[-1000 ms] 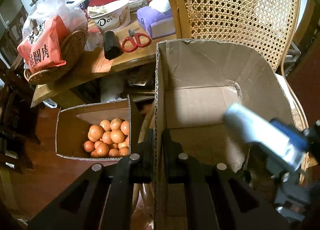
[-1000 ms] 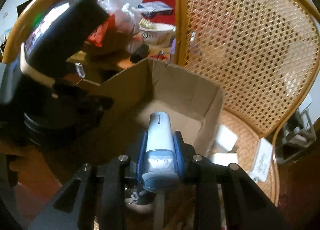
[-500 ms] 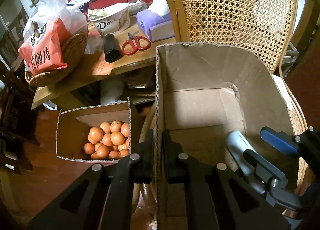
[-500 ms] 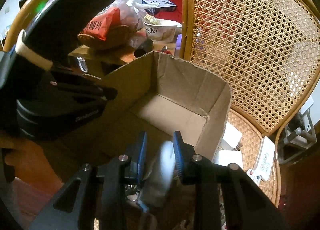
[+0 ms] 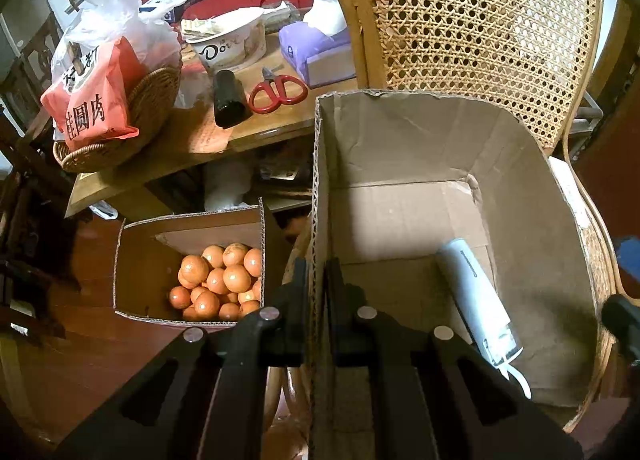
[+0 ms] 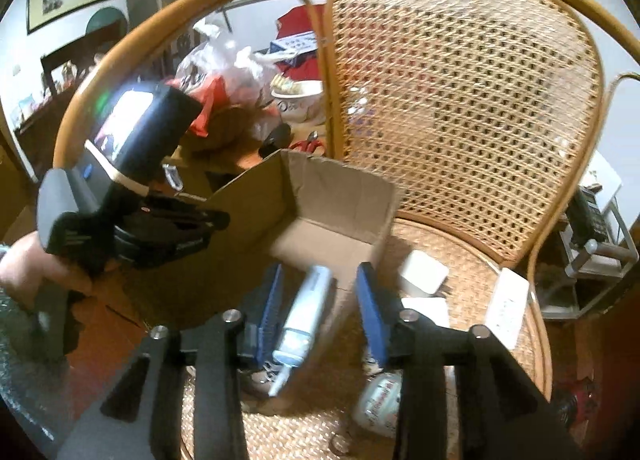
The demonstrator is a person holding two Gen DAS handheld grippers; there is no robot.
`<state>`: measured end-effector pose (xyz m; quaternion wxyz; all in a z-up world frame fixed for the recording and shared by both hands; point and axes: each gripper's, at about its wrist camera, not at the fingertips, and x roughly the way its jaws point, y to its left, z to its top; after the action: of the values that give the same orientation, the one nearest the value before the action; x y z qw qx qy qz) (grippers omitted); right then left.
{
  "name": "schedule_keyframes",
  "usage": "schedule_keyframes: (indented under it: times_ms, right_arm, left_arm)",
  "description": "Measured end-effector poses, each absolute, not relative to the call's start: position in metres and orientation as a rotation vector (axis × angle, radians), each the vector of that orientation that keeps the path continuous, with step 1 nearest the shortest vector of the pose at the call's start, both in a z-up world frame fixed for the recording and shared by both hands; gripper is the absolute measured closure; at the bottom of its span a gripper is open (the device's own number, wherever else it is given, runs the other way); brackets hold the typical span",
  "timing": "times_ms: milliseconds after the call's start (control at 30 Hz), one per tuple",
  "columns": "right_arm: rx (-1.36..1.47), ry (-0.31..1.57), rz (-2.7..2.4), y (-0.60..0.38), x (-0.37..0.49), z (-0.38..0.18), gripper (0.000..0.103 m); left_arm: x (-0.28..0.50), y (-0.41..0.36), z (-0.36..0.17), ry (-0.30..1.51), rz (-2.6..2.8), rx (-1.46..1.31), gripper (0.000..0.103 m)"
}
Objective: Organize rigid objects
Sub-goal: 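Carry the light-blue device into the cardboard box and release it, then grasp the white button remote on the chair seat with the right gripper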
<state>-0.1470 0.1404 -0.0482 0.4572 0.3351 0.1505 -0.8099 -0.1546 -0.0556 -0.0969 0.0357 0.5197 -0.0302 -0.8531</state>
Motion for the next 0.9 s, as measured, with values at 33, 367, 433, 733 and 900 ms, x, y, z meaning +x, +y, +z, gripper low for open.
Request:
schedule_keyframes:
  times_ms: [33,367,433,733,900]
  right_arm:
    - [0.822,0.359,-2.005,0.145,-0.147,-0.047,0.06]
    - [0.862,0.296,-2.099,0.188,-0.183,-0.042,0.058]
    - [0.89,0.288,-2.119,0.195,-0.192,-0.046,0.044]
    - [1.069,0.358,-2.183,0.214,-0.226,-0.082,0.039]
    - [1.181,0.337,-2.21,0.223,-0.245,-0.1,0.039]
  left_arm:
    - [-0.156,-0.056,-0.097,-0.087,-2.617,1.597,0.096]
    - [-0.163,-0.049,-0.096,-0.121,-2.583,1.576,0.096]
    - [-0.167,-0.051,-0.099,-0.109,-2.574,1.584,0.095]
    - [-0.169,-0.052,-0.106,-0.103,-2.565,1.597,0.095]
    - [-0.169,-0.051,-0.108,-0.113,-2.558,1.605,0.094]
